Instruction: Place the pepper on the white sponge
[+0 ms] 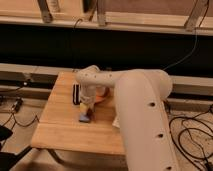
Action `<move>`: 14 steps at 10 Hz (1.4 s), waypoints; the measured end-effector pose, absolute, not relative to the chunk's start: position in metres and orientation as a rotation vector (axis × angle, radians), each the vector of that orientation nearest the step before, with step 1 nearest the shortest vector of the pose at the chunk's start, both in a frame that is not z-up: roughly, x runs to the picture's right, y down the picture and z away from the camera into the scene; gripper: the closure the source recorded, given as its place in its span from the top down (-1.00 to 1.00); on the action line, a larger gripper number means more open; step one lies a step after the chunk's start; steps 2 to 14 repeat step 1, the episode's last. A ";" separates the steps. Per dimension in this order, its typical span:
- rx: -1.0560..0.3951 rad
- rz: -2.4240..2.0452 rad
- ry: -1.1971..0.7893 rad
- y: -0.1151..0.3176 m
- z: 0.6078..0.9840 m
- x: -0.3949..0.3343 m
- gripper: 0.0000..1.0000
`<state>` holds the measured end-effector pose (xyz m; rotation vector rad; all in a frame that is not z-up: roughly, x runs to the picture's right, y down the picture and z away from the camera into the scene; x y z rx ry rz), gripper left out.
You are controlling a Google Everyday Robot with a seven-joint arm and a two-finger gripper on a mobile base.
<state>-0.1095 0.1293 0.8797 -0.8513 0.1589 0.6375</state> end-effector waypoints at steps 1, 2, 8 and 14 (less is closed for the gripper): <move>-0.852 0.637 0.159 0.129 0.879 -0.110 0.60; -0.852 0.637 0.159 0.129 0.879 -0.110 0.60; -0.852 0.637 0.159 0.129 0.879 -0.110 0.60; -0.852 0.637 0.159 0.129 0.879 -0.110 0.60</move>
